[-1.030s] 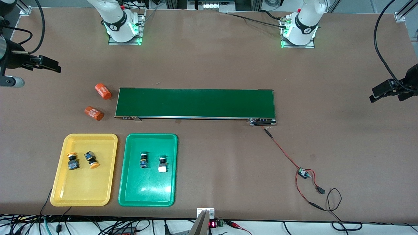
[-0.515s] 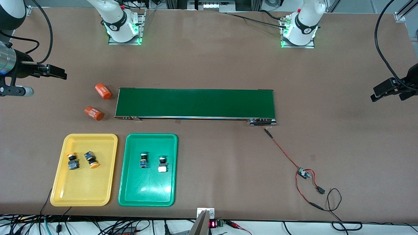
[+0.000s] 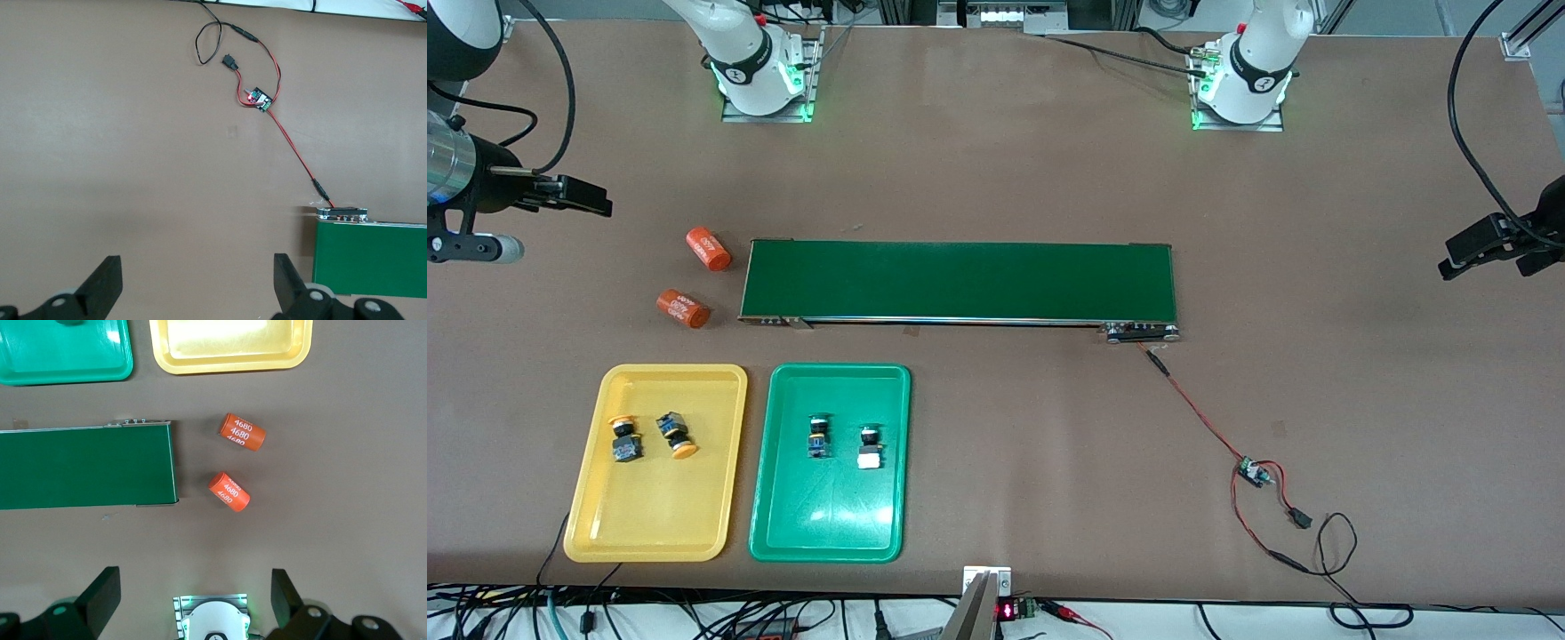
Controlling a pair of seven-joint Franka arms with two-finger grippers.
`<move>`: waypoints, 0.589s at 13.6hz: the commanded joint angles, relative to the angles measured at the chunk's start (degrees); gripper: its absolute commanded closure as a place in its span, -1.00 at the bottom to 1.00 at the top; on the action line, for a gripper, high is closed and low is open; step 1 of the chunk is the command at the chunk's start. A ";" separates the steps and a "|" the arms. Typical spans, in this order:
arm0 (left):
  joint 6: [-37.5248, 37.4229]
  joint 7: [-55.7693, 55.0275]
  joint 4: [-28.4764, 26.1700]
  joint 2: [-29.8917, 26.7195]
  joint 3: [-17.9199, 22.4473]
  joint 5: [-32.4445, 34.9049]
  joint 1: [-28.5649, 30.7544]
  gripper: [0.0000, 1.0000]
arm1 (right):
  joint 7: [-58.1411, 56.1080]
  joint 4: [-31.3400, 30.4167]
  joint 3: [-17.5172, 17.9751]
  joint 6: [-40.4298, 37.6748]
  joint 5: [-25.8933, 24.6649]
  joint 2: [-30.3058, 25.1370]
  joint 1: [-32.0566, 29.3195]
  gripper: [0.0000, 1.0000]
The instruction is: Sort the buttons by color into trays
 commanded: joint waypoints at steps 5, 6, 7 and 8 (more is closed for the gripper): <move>0.15 0.80 -0.04 -0.47 -0.07 -0.41 0.34 -1.00 | 0.52 -0.73 -0.22 -1.95 -0.26 -2.12 0.79 -1.00; 0.15 0.80 -0.04 -0.47 -0.07 -0.58 0.34 -1.00 | 0.78 -0.73 -0.22 -2.04 -0.26 -2.21 1.05 -1.00; 0.15 0.80 -0.04 -0.47 -0.07 -0.58 0.43 -1.00 | 0.87 -0.73 -0.22 -2.48 -0.26 -2.21 1.49 -1.00; 0.15 0.80 -0.04 -0.47 0.02 -0.67 0.43 -1.00 | 0.96 -0.64 -0.22 -2.48 -0.53 -2.21 1.49 -1.00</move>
